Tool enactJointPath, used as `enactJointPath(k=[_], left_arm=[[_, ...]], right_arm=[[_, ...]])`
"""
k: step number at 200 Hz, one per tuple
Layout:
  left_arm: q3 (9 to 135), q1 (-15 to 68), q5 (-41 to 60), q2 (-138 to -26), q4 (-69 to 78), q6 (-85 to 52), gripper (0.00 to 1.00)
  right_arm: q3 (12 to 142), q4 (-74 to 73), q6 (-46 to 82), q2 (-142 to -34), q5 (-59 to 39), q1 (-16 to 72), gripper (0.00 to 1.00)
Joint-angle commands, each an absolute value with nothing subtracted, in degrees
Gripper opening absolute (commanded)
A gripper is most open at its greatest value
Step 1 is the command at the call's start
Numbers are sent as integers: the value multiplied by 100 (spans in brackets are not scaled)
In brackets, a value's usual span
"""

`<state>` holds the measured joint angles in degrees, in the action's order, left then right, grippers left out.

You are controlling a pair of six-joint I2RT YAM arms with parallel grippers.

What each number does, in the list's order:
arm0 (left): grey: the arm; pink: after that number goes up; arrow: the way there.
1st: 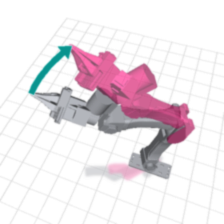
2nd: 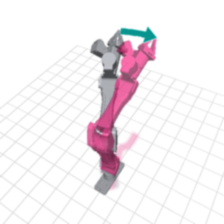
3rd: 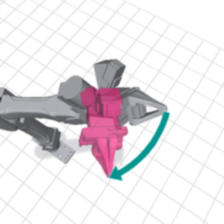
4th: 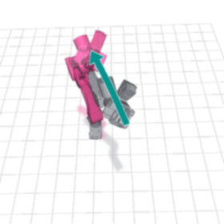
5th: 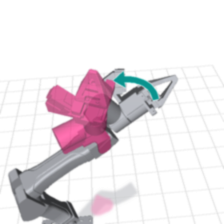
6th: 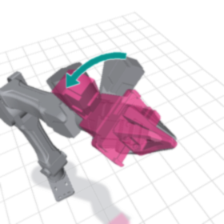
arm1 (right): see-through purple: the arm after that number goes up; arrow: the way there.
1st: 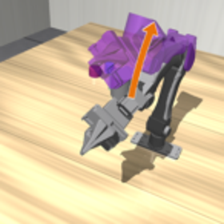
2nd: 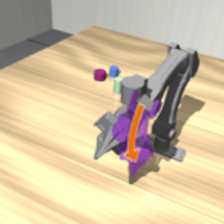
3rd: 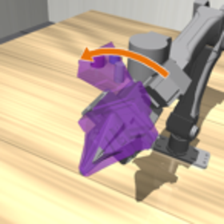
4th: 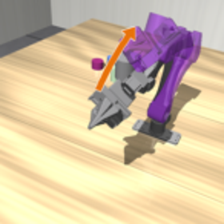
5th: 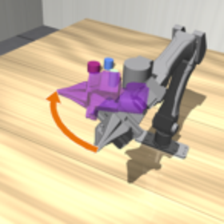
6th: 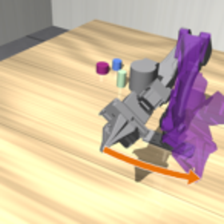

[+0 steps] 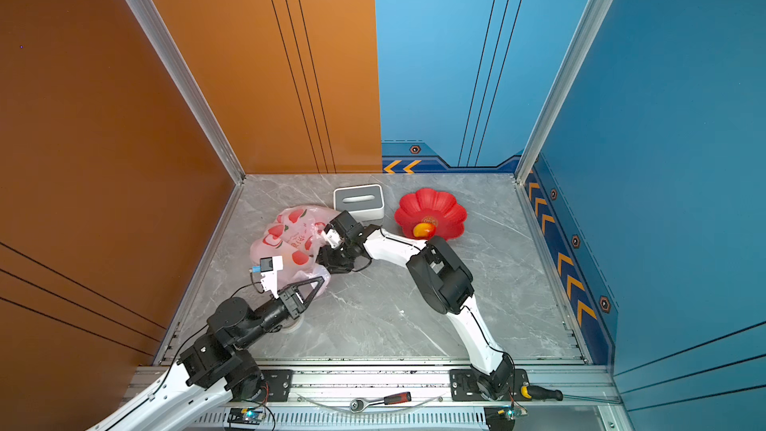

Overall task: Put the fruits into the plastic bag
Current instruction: 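Withdraw the empty right gripper from the bag toward the red bowl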

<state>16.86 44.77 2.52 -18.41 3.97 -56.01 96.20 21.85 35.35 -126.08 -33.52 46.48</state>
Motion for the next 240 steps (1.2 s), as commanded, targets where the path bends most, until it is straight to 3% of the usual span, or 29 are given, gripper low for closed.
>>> enactJointPath(k=[1, 36, 84, 125, 183, 224, 230, 240], left_arm=[[1652, 4543, 88, -1727, 258, -5589, 0], [1647, 4535, 79, -1688, 233, -5590, 0], [1790, 4535, 57, -1748, 45, -5530, 0], [1732, 4535, 0, -1620, 44, -5572, 0], [1739, 4533, 26, -1732, 144, -5572, 0], [1697, 4531, 53, -1785, 275, -5589, 0], [1679, 4535, 53, -1788, 296, -5594, 0], [1663, 4533, 53, -1791, 331, -5607, 0]], right_arm=[[9879, 3735, 2273, -11992, -860, 4640, 70], [10035, 4035, 1932, -11918, 625, 4534, 73], [10341, 4152, 1747, -11914, 1090, 4241, 75], [10586, 4270, 1909, -11552, 503, 3803, 75], [9821, 4263, 2004, -10370, -1174, 3643, 78], [9040, 4271, 1995, -9177, -1304, 3602, 82], [8918, 4270, 1995, -9000, -1299, 3581, 88], [8755, 4263, 2019, -8681, -1292, 3521, 89]])
